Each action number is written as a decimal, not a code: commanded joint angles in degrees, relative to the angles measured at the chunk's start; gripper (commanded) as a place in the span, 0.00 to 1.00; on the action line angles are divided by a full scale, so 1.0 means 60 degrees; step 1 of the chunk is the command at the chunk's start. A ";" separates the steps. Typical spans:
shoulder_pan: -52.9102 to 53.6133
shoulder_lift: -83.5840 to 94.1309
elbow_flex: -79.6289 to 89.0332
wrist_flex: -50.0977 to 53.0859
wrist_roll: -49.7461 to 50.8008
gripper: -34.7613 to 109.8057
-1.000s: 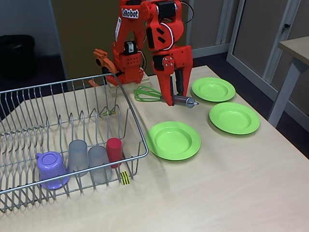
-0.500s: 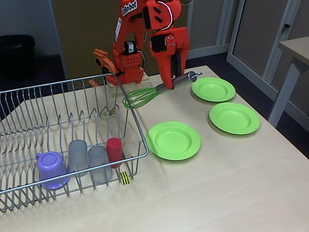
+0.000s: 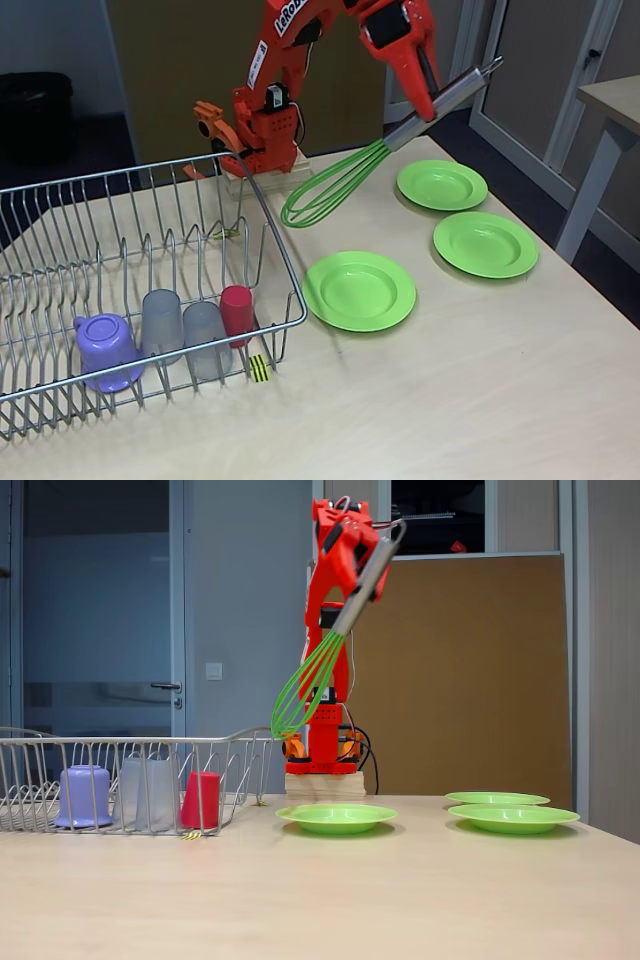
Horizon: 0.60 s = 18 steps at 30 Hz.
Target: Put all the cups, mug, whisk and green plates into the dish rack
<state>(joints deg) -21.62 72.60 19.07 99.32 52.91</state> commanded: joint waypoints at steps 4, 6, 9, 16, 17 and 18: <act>0.0000 0.0659 0.0513 -0.0776 -0.3574 0.24; 0.0615 0.0850 0.0908 -0.0659 -0.4585 0.24; 0.1890 0.1040 0.1538 -0.0264 -0.5625 0.24; 0.4424 0.1348 0.3325 -0.0146 -0.7075 0.24; 0.4702 0.1509 0.3750 -0.0337 -0.7266 0.24; 0.4951 0.1670 0.4233 -0.0542 -0.7441 0.24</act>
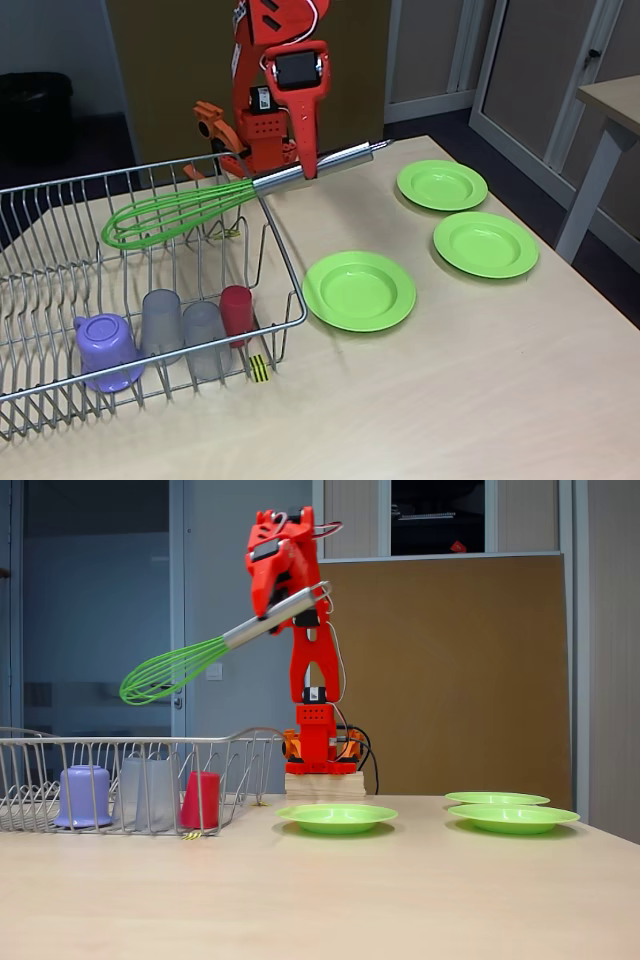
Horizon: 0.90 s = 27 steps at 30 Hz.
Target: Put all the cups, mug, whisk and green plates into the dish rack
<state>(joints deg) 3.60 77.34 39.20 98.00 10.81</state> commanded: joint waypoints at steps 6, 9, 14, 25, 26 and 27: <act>0.2124 0.1245 0.3149 -0.0850 -0.0762 0.24; 0.2725 0.1157 0.4146 -0.0996 -0.0894 0.24; 0.3267 0.1187 0.5728 -0.1421 -0.1055 0.24; 0.3516 0.0439 0.4834 -0.1304 -0.2578 0.24; 0.3472 0.0337 0.4687 -0.1143 -0.2886 0.24; 0.3472 0.0264 0.4541 -0.1084 -0.2974 0.24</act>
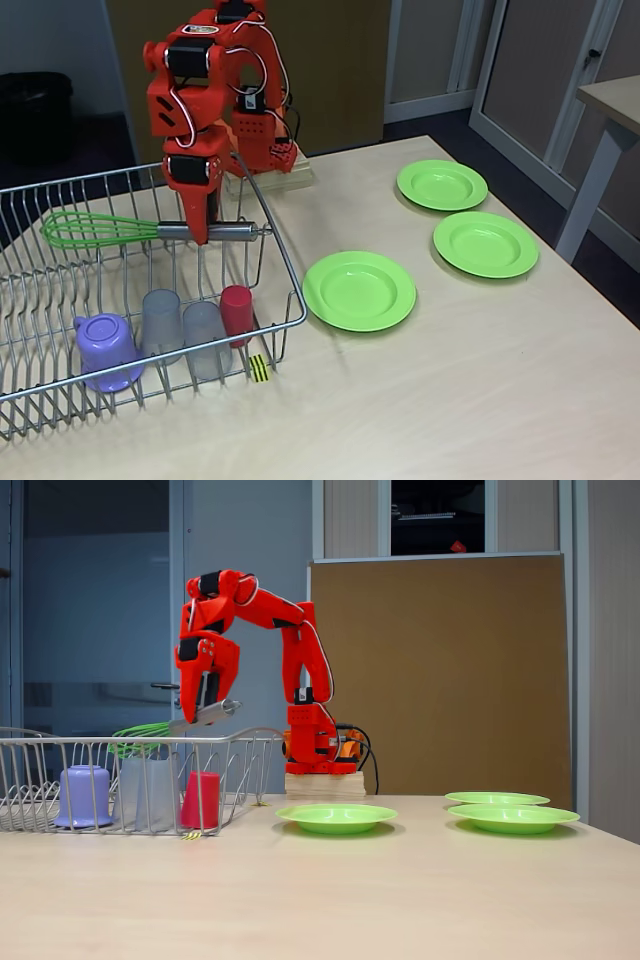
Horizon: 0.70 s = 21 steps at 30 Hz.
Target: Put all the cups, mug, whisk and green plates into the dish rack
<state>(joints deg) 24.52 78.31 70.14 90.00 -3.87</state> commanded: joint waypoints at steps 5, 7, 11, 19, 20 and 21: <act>-0.0205 0.0015 -0.0527 0.0073 -0.1172 0.24; -0.0234 0.0000 -0.0557 -0.0015 -0.1128 0.24; -0.0352 0.0044 -0.0483 -0.0161 -0.0747 0.24; -0.0586 0.0161 -0.0322 -0.0645 0.0293 0.24; -0.0601 0.0161 -0.0337 -0.0732 0.0454 0.24; -0.0630 0.0161 -0.0381 -0.0762 0.0557 0.24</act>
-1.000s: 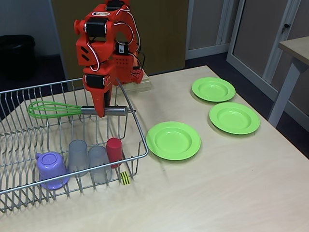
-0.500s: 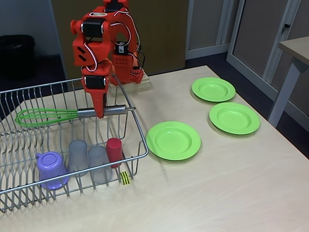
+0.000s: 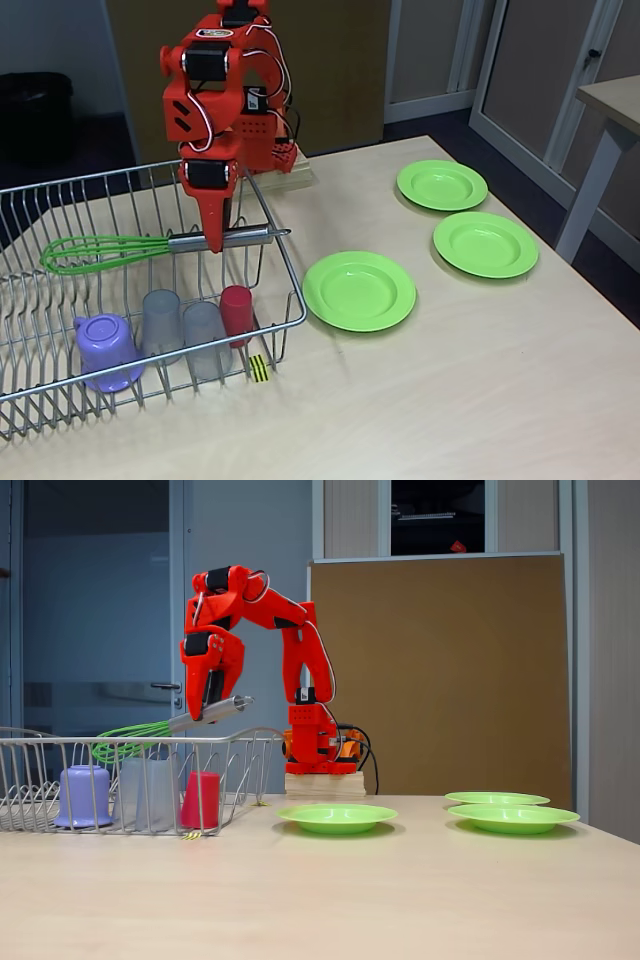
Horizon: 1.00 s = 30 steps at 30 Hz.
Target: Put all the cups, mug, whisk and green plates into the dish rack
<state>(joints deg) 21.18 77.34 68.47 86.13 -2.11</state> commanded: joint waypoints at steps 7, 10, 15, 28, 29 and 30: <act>-0.0366 0.0425 -0.0117 -0.0044 0.0469 0.24; -0.0439 0.0439 -0.0146 0.0366 0.0601 0.24; -0.0498 0.0425 -0.0337 0.1655 0.0557 0.24; 0.0176 0.0337 0.1084 0.0952 -0.3735 0.24; 0.0249 0.0220 0.0864 0.1099 -0.4058 0.24; 0.0322 0.0088 0.0615 0.1260 -0.4409 0.24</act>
<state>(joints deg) 21.53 78.31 74.62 92.46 -21.71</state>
